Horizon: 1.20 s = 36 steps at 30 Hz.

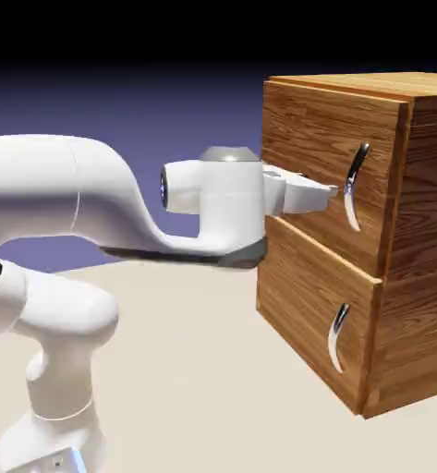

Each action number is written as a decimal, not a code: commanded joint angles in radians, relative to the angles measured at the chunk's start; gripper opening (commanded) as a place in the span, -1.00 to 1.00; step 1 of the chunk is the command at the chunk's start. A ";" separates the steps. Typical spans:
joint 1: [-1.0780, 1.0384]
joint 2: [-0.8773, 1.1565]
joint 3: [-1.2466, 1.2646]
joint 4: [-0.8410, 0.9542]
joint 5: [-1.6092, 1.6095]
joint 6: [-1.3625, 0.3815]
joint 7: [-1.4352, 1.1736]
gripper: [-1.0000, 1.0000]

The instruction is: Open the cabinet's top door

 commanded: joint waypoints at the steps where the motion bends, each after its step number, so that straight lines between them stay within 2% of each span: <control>1: 0.013 -0.006 -0.015 0.005 -0.044 -0.003 0.032 1.00; 6: 0.060 -0.029 -0.069 0.023 -0.196 -0.015 0.146 1.00; 11: 0.238 0.046 -0.177 0.153 -0.225 -0.047 0.169 1.00; 12: 0.238 0.046 -0.177 0.153 -0.225 -0.047 0.169 -1.00; 26: -0.232 0.037 0.240 -0.169 0.051 -0.214 0.175 -1.00; 36: -0.554 -0.048 0.603 -0.334 0.333 -0.240 0.165 -1.00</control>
